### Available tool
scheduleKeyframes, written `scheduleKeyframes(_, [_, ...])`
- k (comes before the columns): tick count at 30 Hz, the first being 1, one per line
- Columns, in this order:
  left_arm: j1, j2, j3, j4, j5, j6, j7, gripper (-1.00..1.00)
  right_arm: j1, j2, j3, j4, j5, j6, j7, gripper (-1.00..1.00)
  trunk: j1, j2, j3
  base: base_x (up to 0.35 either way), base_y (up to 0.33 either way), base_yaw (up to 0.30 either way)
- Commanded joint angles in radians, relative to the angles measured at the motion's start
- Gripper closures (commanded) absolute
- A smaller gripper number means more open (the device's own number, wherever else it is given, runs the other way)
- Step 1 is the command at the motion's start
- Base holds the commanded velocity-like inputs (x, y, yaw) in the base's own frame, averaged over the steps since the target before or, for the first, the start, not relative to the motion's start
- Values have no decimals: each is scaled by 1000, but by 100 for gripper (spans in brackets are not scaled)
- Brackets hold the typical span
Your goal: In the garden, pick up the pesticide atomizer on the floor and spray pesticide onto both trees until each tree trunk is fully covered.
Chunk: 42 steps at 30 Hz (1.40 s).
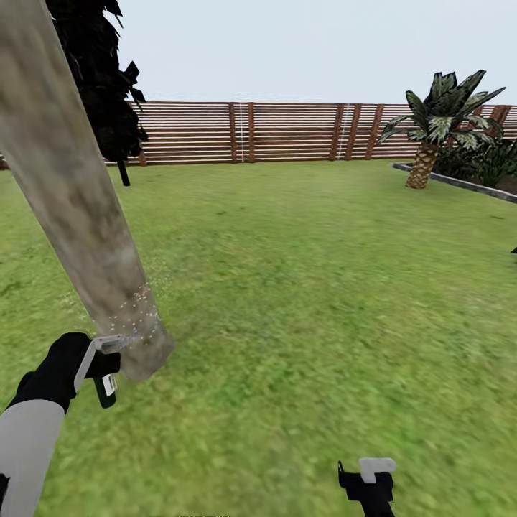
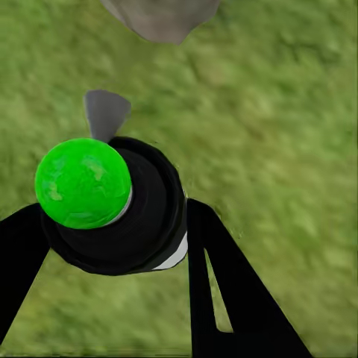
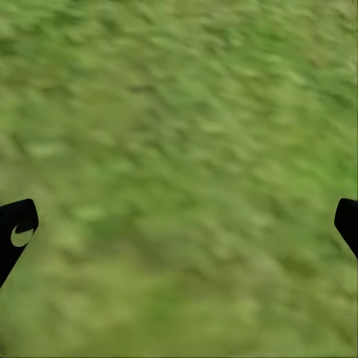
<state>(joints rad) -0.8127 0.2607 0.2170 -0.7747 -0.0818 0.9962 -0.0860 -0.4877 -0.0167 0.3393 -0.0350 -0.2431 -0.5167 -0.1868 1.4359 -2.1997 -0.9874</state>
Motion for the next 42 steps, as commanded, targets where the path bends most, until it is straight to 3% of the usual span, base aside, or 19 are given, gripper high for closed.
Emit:
scheduleKeyframes(1, [10,2,2,3,-8,1,-9,100,0,0,9,0,-7,-2,-3,-100,0,0,-1,2,-21,277])
scheduleKeyframes(3, [58,3,3,7,-9,-6,-9,100,0,0,9,0,-7,-2,-3,-100,0,0,-1,1,-6,235])
scheduleKeyframes(6, [74,3,0,8,-9,-8,-9,100,0,0,9,0,-7,-2,-3,-100,0,0,-1,83,-1,61])
scheduleKeyframes(12, [159,-1,0,9,-7,-24,-9,100,0,-2,9,0,-7,-3,-5,-100,0,0,-1,201,0,3])
scheduleKeyframes(25, [181,-12,-2,12,6,-46,-11,100,0,-2,9,0,-7,-2,-5,-100,0,0,-1,134,0,0])
scheduleKeyframes(31, [236,-25,-3,20,4,-210,-26,100,0,-2,9,0,-7,-2,-5,-100,0,0,-1,-169,0,0])
scheduleKeyframes(34, [319,-16,-5,18,-1,-345,-57,100,0,-2,9,0,-7,-2,-5,-100,0,0,-1,-336,0,0])
scheduleKeyframes(35, [352,-5,-3,15,-2,-400,-82,100,0,-2,9,0,-7,-2,-5,-100,0,0,-1,-341,0,0])
scheduleKeyframes(36, [420,37,-6,8,-4,-522,-204,100,0,-2,8,0,-7,-2,-5,-100,0,0,-1,-341,0,0])
scheduleKeyframes(37, [490,113,-7,3,-8,-683,-455,100,0,-2,8,0,-7,-2,-5,-100,0,0,-1,-342,0,0])
scheduleKeyframes(38, [507,159,-8,3,-9,-761,-587,100,0,-3,8,0,-6,-3,-4,-100,0,0,-1,-342,0,0])
scheduleKeyframes(40, [516,205,-8,2,-30,-824,-758,100,0,-7,9,0,0,-2,-3,-100,0,0,-1,-342,0,0])
scheduleKeyframes(41, [516,217,-8,2,-73,-838,-836,100,0,-9,15,-1,24,-2,0,-100,0,0,-1,-342,0,0])
scheduleKeyframes(42, [515,223,-7,2,-143,-845,-909,100,0,-10,43,-3,84,-1,14,-100,0,0,-1,-342,0,0])
